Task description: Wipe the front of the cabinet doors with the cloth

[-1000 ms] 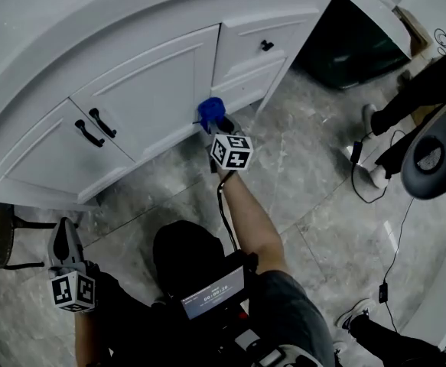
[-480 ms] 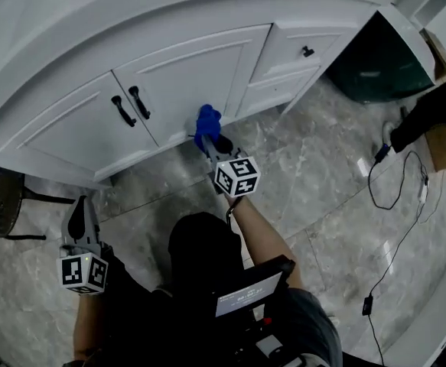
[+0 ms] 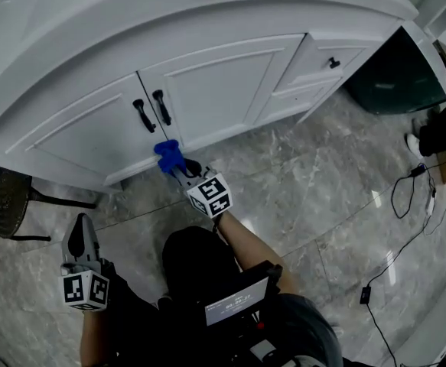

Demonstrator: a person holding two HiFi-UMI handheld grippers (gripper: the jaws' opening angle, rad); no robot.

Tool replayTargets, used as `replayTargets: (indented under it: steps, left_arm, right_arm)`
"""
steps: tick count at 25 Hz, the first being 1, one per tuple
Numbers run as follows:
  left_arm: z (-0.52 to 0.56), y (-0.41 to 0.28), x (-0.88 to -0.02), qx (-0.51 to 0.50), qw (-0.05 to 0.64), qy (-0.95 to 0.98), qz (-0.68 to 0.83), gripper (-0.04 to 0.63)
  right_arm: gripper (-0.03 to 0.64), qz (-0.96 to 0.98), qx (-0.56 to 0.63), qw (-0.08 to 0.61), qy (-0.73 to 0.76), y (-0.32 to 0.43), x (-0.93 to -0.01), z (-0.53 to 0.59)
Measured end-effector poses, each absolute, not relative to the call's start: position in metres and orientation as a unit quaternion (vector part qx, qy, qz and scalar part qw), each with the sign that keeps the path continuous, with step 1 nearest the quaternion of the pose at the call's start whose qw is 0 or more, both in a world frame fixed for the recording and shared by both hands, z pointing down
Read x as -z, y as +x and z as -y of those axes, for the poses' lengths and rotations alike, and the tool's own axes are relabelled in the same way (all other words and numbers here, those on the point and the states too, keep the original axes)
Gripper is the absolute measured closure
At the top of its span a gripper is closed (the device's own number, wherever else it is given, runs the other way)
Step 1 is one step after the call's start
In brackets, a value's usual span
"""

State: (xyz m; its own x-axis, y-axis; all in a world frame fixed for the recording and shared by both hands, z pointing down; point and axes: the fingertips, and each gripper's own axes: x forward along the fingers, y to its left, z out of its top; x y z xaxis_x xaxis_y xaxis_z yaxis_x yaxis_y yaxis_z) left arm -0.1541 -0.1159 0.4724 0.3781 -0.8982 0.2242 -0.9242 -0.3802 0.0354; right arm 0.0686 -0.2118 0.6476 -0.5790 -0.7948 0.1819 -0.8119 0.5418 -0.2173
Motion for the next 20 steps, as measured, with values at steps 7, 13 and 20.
replayTargets:
  steps: [7,13,20]
  left_arm:
    - [0.125,-0.15,-0.471,-0.088,0.071,0.825,0.553,0.592]
    - [0.126,-0.13,-0.472,-0.092,0.068,0.834,0.539,0.592]
    - [0.13,-0.114,-0.469,-0.094,0.063,0.84,0.53,0.592]
  right_arm:
    - [0.568,0.831,-0.182,0.005,0.526,0.118,-0.671,0.239]
    - [0.568,0.815,-0.176,0.013,0.552,0.157,-0.685,0.237]
    - [0.568,0.766,-0.18,0.002,0.617,0.237,-0.689,0.247]
